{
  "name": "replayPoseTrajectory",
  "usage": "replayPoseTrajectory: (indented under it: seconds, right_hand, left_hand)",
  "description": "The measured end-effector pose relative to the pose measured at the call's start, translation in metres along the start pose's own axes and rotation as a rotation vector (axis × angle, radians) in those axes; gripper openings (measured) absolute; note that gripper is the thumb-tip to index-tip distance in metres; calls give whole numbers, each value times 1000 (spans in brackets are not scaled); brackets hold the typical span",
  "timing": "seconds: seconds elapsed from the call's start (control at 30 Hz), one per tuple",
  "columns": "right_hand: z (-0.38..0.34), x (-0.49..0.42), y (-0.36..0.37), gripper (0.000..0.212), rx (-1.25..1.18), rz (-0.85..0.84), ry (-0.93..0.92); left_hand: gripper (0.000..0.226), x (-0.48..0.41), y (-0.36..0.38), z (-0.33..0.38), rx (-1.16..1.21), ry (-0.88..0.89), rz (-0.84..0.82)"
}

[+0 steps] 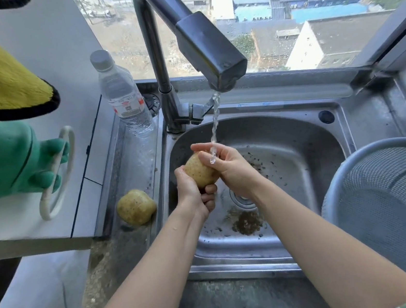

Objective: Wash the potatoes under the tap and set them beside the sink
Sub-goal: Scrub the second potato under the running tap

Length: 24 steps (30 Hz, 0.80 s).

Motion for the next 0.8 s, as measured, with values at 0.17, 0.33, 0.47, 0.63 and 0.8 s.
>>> replayPoseTrajectory:
  seconds: [0.17,0.33,0.47,0.63,0.8]
  right_hand:
    - [-3,8,3,52,60,-319,70]
    - [-1,-6,-8,19,99,189,-20]
    - [11,-10,-12,31,167,384,25]
    - [9,-1,-6,35,-153,82,-27]
    - [5,0,3,19,47,152,-57]
  left_hand:
    - [66,-2,0,-5,91,-149,-99]
    - [77,-2,10,-2,-54,-46,-149]
    - [49,-1,9,11,-213,316,24]
    - [59,-6,0,11,-66,146,-21]
    - [59,-6,2,2,-63,31,-80]
Point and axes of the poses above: each hand's wrist, its own x-axis away from the middle knuckle, its own y-axis out of the palm, z = x × y, the point moved 6 cm from there along -x, towards the middle knuckle, and after that the axes turned 1 degree about -y, right-handed, at the moved point
